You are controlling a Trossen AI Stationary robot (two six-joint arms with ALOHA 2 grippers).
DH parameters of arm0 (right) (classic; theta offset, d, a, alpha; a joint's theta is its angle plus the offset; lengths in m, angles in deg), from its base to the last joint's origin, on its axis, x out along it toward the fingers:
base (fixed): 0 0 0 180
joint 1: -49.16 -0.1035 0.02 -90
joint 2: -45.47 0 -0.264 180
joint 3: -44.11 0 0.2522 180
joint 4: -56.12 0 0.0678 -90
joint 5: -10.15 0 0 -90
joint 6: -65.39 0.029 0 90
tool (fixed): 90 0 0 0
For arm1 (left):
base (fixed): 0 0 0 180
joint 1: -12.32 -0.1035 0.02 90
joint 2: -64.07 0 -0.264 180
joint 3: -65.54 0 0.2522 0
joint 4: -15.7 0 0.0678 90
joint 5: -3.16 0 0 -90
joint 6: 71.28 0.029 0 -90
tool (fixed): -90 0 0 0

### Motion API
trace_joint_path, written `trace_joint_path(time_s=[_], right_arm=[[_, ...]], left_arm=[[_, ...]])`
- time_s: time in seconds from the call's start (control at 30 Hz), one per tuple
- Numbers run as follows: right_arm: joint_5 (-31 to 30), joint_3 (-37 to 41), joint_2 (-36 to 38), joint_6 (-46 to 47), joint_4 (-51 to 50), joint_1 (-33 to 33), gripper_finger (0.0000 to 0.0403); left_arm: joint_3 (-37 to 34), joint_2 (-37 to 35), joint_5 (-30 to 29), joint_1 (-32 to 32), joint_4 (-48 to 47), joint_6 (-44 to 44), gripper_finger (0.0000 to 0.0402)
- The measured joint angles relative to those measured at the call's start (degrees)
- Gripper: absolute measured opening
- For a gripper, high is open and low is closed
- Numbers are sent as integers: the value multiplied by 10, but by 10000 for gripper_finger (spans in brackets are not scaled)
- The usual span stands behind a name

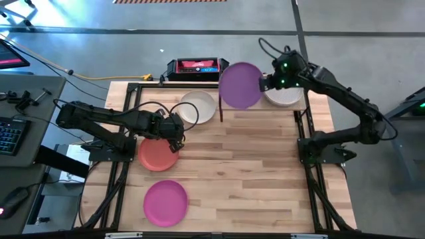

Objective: Place and stack plates onto a shelf
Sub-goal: Put the violet plate on the shelf

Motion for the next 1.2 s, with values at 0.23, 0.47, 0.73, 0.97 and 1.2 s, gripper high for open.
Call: trace_joint_path(time_s=[0.23, 0.47, 0.73, 0.97, 1.2], right_arm=[[-1, 0, -16, -24, 19, 38, 0], [-1, 1, -56, -35, 23, 45, 0], [-2, 1, -79, -20, 15, 45, 0], [-10, 1, -96, -17, 6, 45, 0], [-16, 1, -112, -20, 2, 45, 0]], left_arm=[[0, 0, 0, 0, 1, 20, 147], [0, 0, -1, -1, 2, 22, 147], [0, 0, -1, -1, 2, 30, 147], [0, 0, -1, -1, 2, 45, 147], [0, 0, -1, -1, 2, 45, 147]])
